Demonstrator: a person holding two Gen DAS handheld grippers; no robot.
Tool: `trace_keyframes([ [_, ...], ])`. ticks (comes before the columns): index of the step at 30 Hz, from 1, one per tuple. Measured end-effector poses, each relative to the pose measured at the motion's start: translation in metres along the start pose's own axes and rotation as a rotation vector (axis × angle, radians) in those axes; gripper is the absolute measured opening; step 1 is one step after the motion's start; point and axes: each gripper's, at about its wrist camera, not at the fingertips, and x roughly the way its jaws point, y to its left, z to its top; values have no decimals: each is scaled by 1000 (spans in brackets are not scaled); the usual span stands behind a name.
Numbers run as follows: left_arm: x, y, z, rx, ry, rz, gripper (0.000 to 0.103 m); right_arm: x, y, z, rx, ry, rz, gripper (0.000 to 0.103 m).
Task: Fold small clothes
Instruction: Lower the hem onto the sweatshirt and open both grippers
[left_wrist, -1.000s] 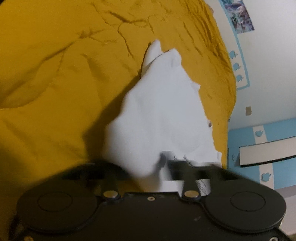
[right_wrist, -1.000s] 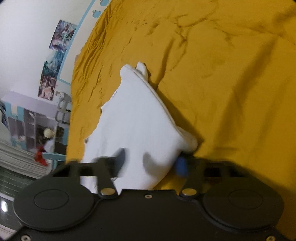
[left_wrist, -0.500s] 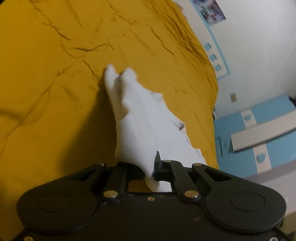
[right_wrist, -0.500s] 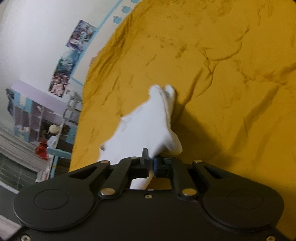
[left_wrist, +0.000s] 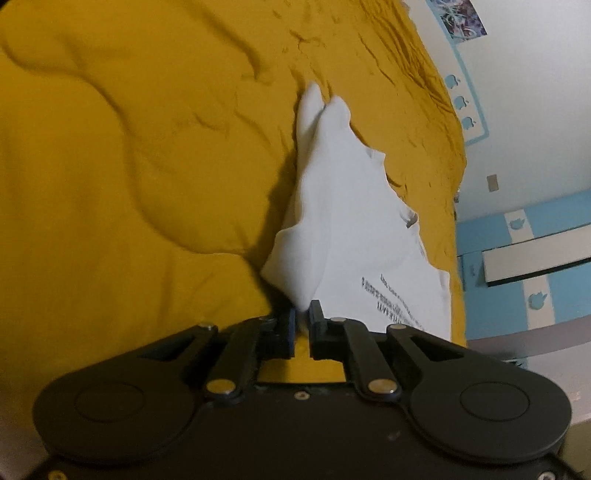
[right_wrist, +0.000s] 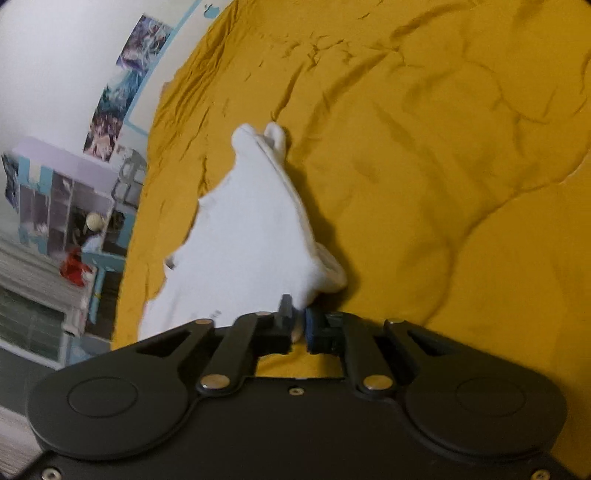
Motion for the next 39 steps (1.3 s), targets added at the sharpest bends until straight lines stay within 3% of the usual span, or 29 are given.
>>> trace_keyframes([
  [1, -10, -1, -2, 28, -10, 26, 6, -6, 1, 2, -13, -3, -10, 6],
  [2, -21, -5, -1, 68, -23, 61, 6, -12, 3, 5, -36, 0, -16, 15],
  [4, -40, -10, 1, 140, -67, 110, 12, -26, 12, 11, -106, -25, -60, 22],
  [8, -50, -26, 15, 264, -162, 133, 52, -39, 35, 24, -266, -98, -117, 41],
  [9, -47, -30, 17, 292, -177, 125, 56, -38, 37, 28, -280, -107, -113, 49],
  [12, -31, -36, 21, 370, -183, 124, 59, -26, 49, 35, -352, -127, -98, 58],
  [14, -15, -35, 25, 382, -165, 136, 58, -14, 54, 40, -391, -118, -116, 58],
  [16, -1, -33, 25, 368, -136, 137, 50, -1, 58, 41, -414, -96, -121, 58],
  [18, 13, -35, 28, 346, -105, 130, 27, 9, 59, 42, -421, -92, -132, 58],
  [19, 18, -34, 28, 340, -91, 125, 21, 12, 59, 41, -418, -88, -136, 58],
  [22, 33, -36, 30, 330, -80, 135, 17, 22, 55, 40, -404, -57, -145, 58],
  [24, 35, -36, 31, 324, -75, 128, 6, 27, 54, 39, -418, -27, -144, 24],
  [27, 32, -41, 31, 322, -79, 116, 3, 23, 54, 37, -426, -35, -158, 9],
  [30, 13, -43, 34, 304, -93, 65, 3, 5, 56, 40, -399, -59, -108, 7],
  [33, -4, -51, 35, 343, -59, 35, 3, -15, 64, 42, -409, -64, -66, 7],
  [36, 6, -54, 29, 410, -14, 98, 3, -19, 63, 37, -447, -43, -92, 7],
  [39, 27, -31, 26, 388, 37, 145, 6, -4, 39, 33, -400, -5, -127, 6],
])
